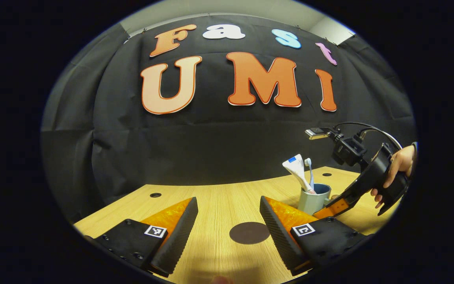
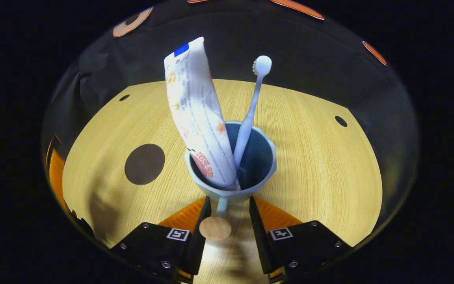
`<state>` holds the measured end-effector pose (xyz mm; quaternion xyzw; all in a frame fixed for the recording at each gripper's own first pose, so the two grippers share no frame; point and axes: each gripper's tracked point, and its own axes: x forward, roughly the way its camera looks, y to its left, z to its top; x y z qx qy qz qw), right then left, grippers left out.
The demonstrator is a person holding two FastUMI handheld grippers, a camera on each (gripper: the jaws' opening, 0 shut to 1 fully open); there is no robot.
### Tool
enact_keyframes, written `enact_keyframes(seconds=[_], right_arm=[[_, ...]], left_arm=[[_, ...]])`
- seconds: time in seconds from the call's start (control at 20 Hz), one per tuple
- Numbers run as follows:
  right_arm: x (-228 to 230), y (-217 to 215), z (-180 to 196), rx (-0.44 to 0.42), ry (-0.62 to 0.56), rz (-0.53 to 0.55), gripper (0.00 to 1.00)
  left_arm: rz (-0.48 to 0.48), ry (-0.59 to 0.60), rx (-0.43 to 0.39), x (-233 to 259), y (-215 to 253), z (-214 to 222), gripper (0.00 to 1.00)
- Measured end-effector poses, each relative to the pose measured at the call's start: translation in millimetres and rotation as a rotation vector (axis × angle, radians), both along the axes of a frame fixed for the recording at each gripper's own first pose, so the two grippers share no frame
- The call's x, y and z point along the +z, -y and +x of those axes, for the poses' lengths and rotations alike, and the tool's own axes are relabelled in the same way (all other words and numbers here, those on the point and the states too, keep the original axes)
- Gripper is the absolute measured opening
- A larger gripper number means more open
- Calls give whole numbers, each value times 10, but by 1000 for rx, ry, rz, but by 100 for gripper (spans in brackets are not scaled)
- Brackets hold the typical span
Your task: Put the toothbrush and toothpaste on the desktop into the cup, then pick up the cup and place it on the coaster on the desktop.
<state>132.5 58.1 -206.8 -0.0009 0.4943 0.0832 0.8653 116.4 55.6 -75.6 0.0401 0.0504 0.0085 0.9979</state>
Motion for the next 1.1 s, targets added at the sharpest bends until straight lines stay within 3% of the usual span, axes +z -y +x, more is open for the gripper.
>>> enact_keyframes(seconds=[0.05,0.2,0.5,0.55,0.6,0.8,0.85,0.9,1.1], right_arm=[[16,16,-23,-7,5,-5,57],[34,22,-56,-38,-5,27,27],[45,-9,-40,-27,20,36,22],[54,-9,-38,-24,22,46,17],[89,-5,-29,-18,32,50,20],[100,9,19,10,71,63,20],[94,13,22,19,75,65,20],[91,15,26,28,82,65,20],[84,26,52,65,104,83,20]], left_arm=[[-3,-2,6,-10,-28,-21,100],[-10,-10,18,-42,-127,-86,100],[-21,-23,38,-78,-256,-175,100],[-18,-28,46,-92,-290,-189,100],[-21,-35,50,-124,-309,-224,100],[-28,-40,68,-123,-400,-311,100],[-27,-38,71,-106,-409,-327,96],[-27,-38,72,-97,-409,-348,100],[-28,-41,75,-103,-433,-391,100]])
